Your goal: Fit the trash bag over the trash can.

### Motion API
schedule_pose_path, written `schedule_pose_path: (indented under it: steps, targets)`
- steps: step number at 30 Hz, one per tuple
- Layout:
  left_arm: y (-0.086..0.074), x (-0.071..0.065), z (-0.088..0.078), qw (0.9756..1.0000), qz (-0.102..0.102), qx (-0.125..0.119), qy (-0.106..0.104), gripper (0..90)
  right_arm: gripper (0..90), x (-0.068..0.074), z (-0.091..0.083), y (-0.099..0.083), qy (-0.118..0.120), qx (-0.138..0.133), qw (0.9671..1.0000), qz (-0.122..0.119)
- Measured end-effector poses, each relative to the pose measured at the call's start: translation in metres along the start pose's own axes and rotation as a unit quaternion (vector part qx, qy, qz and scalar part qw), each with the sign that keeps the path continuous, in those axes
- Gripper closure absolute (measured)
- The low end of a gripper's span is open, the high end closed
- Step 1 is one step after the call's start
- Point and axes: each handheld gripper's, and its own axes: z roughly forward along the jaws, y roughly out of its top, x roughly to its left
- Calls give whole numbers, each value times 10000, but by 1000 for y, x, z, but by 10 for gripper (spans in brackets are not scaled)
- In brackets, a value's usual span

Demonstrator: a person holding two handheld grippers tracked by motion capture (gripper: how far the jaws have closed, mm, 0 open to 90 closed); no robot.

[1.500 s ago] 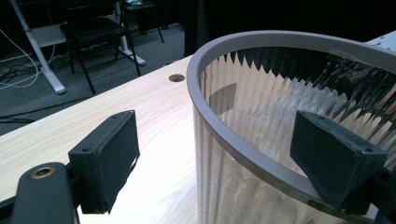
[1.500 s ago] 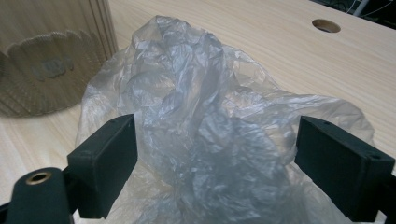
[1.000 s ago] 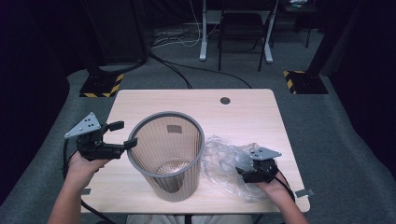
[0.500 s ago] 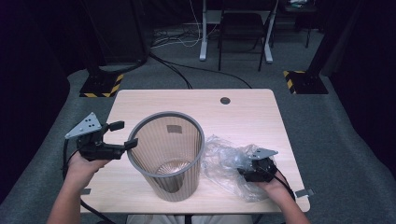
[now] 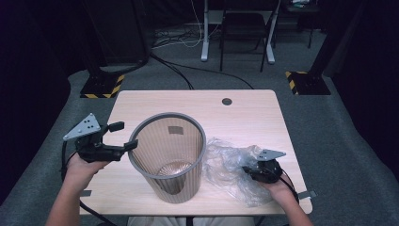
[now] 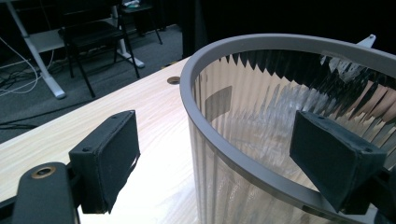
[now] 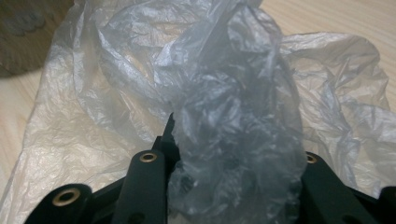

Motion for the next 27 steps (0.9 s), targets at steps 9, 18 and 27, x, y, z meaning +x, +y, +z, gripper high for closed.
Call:
schedule_pose_path:
  steps: [9,18,27]
  targets:
    - [0,-2,-1,9999,38,-96,-59,162,631,-4,-29,8,116,-474,9986,206]
    - [4,-6,-1,9997,54,-234,-10,176,630,-8,-62,31,28,-852,9957,374]
    - [5,-7,-1,9994,-43,-275,202,198,629,-5,-78,47,-118,-1131,9927,394]
